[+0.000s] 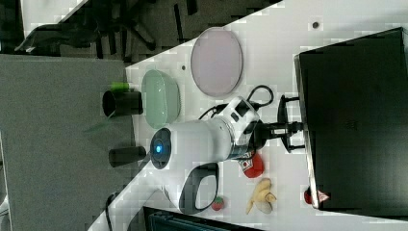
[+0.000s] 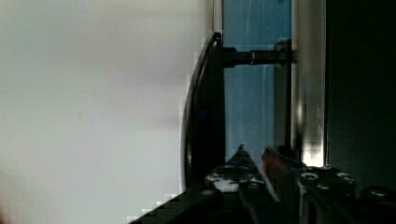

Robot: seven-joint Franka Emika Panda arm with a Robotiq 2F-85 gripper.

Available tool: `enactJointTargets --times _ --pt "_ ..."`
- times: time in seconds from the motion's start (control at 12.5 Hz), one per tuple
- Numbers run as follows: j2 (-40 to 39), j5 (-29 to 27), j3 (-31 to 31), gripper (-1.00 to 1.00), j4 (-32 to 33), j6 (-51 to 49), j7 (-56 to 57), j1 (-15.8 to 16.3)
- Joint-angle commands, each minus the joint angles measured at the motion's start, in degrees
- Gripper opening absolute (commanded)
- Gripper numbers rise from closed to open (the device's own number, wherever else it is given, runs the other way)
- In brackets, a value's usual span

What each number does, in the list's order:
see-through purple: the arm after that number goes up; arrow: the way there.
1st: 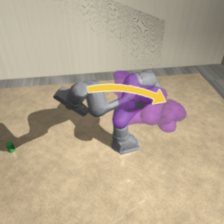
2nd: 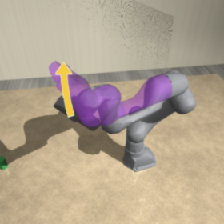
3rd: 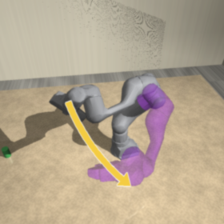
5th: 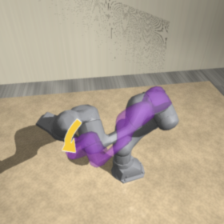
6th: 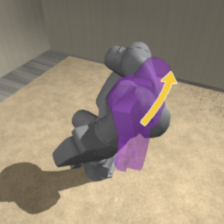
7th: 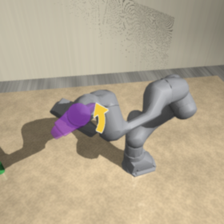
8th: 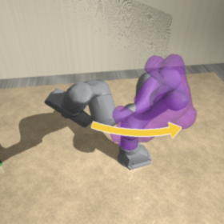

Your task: Flap open oven.

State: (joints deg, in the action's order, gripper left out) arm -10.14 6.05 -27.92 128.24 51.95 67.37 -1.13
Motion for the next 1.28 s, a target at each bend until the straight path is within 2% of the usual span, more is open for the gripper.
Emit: enactJointTargets --times 0.08,0.64,1.28 --pt "-1.08 5.92 1.76 -0.65 1.03 0.93 -5.97 3.43" --pt "-7.2 26.9 6.51 -0.65 1.42 -1.24 -34.35 9.48" --pt "-18.38 43.65 9.15 -0.65 -1.64 -12.56 -68.49 20.61"
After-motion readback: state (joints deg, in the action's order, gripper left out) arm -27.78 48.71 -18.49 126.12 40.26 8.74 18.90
